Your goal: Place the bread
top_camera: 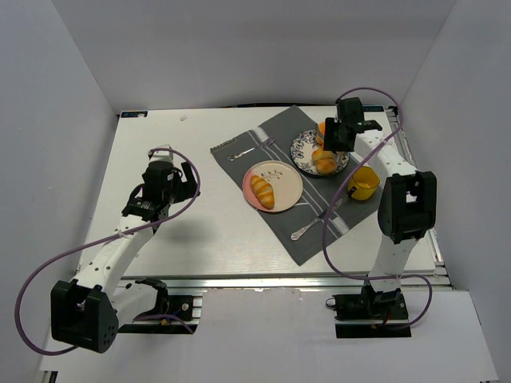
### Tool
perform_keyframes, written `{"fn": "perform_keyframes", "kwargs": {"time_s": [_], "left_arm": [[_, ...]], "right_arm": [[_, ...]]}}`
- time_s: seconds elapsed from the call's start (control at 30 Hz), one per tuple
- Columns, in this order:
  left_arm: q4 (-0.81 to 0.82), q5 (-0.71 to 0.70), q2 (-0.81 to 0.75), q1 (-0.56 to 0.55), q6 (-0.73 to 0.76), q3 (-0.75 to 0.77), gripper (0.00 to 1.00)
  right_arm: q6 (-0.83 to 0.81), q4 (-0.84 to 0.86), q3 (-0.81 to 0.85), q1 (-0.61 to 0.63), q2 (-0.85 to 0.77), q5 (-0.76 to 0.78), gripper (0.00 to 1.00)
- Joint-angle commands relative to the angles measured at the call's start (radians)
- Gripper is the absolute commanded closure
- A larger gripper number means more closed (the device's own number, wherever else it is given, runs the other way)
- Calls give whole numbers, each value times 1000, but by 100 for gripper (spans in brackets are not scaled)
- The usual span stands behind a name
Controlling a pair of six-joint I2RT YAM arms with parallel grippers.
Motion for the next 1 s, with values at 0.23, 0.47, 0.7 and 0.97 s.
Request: {"fn": "perform_keyframes", "kwargs": {"time_s": [0.23, 0.47, 0.7, 0.97], "left_arm": [[-9, -20, -4, -5, 11, 23, 2], [-5, -17, -7, -5, 8, 23, 2], [-10, -17, -27, -5, 2, 20, 2], [-10, -23, -60, -5, -10, -12, 2]], "right_arm": [[-39, 41, 75, -11, 18, -73, 64], [-36, 41, 87, -11, -46, -96, 69], [-28, 5, 104, 5, -143, -216, 69], [-45, -19, -101, 111, -337, -280, 68]]}}
